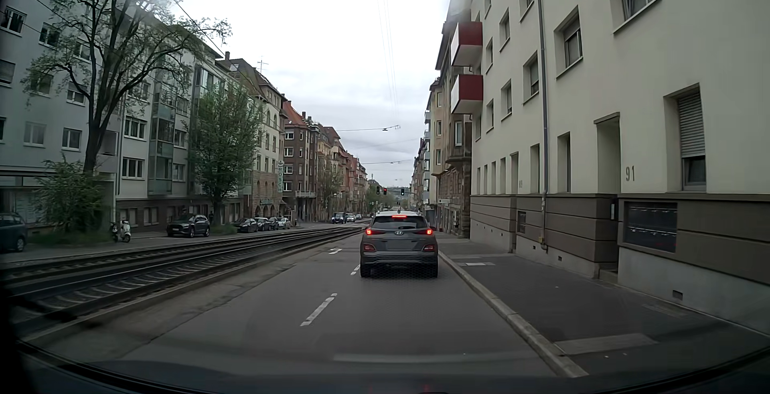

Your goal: Follow the waypoints while adhering to traffic rules and regulations

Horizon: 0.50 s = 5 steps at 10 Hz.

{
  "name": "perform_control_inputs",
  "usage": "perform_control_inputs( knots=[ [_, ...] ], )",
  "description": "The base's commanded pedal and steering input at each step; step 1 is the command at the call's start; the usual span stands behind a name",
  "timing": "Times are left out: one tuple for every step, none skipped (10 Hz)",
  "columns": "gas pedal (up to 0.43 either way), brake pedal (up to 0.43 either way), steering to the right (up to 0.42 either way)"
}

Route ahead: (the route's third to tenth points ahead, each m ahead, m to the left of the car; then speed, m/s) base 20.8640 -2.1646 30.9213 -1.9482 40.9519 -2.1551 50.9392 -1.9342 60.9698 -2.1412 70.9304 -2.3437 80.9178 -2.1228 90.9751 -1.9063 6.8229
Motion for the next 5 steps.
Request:
perform_control_inputs(
  knots=[
    [0.000, 0.159, 0.014],
    [0.000, 0.159, 0.013],
    [0.000, 0.159, 0.013],
    [0.000, 0.159, 0.011],
    [0.000, 0.171, 0.004]
  ],
)
